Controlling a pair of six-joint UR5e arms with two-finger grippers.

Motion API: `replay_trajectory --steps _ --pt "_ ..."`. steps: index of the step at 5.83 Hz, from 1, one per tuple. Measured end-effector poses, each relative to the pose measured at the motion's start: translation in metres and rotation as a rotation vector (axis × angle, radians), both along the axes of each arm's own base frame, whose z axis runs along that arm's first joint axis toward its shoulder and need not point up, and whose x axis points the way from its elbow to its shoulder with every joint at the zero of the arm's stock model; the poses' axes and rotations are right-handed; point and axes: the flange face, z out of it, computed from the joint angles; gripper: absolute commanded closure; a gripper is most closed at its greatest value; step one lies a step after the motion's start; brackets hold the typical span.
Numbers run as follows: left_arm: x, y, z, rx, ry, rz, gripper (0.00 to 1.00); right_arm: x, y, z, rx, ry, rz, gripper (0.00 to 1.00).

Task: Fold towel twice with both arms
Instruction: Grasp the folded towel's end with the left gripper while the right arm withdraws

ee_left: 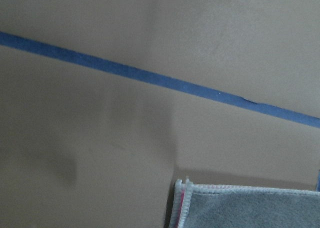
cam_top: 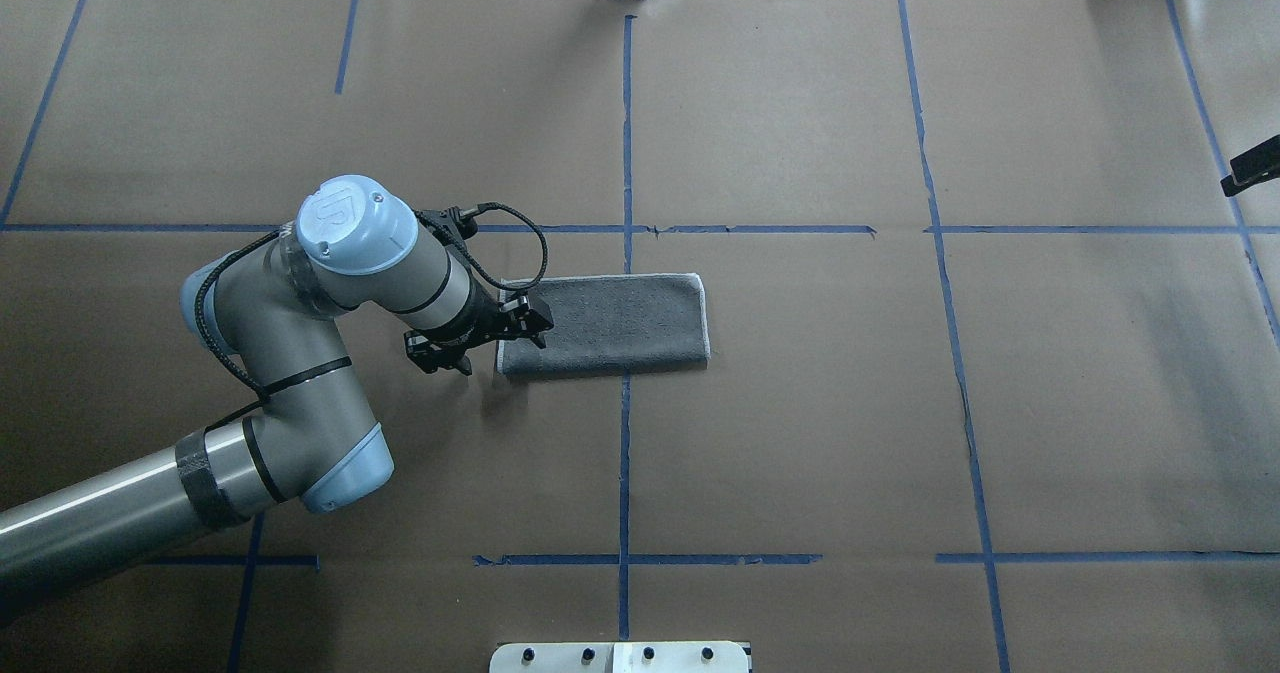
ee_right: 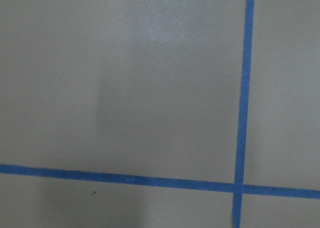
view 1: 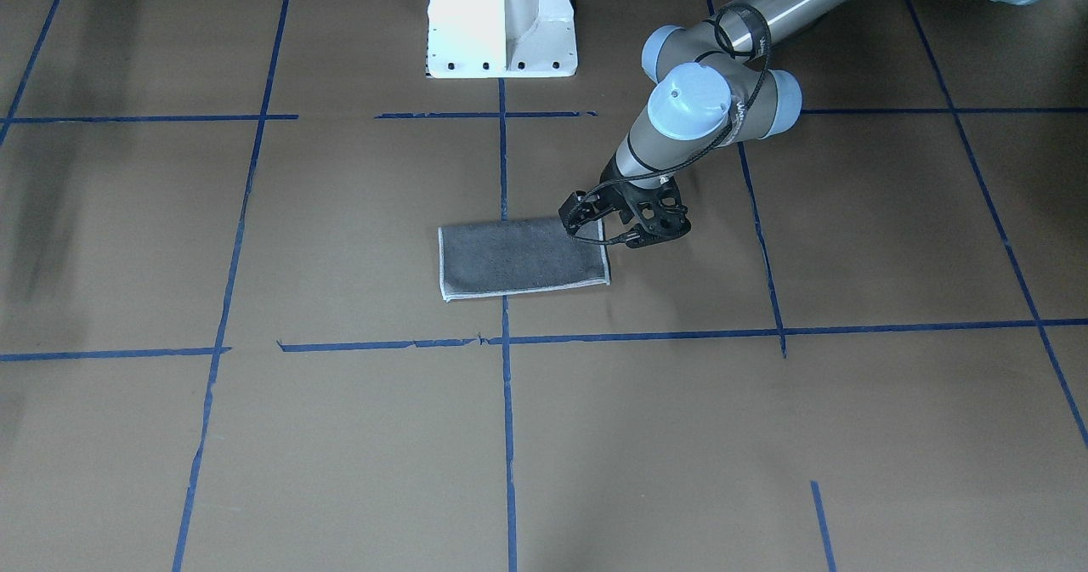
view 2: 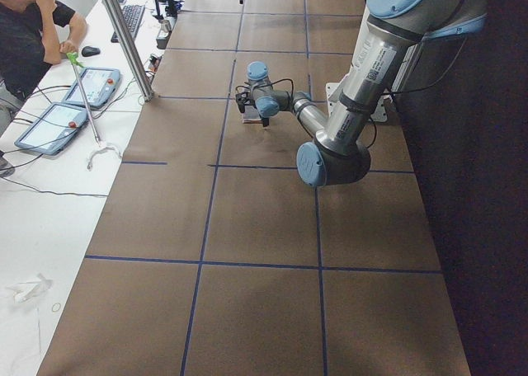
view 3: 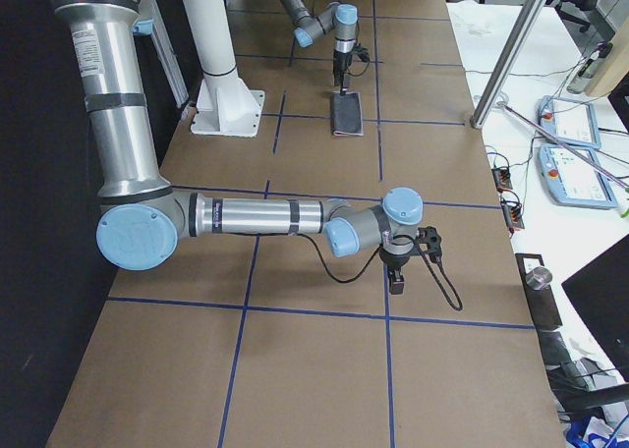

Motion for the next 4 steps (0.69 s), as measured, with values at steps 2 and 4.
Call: replay_trajectory --steps 2,4 --pt "0.0008 0.0017 -0.0019 0.000 0.004 0.005 0.33 -0.0004 -0.0010 -0.0009 0.000 0.000 0.001 0.00" --pt "0.0022 0.0020 -0.0002 -0.002 0.001 0.005 0.41 -0.0006 -0.0017 -0.0020 0.002 -0.001 0.001 0.00"
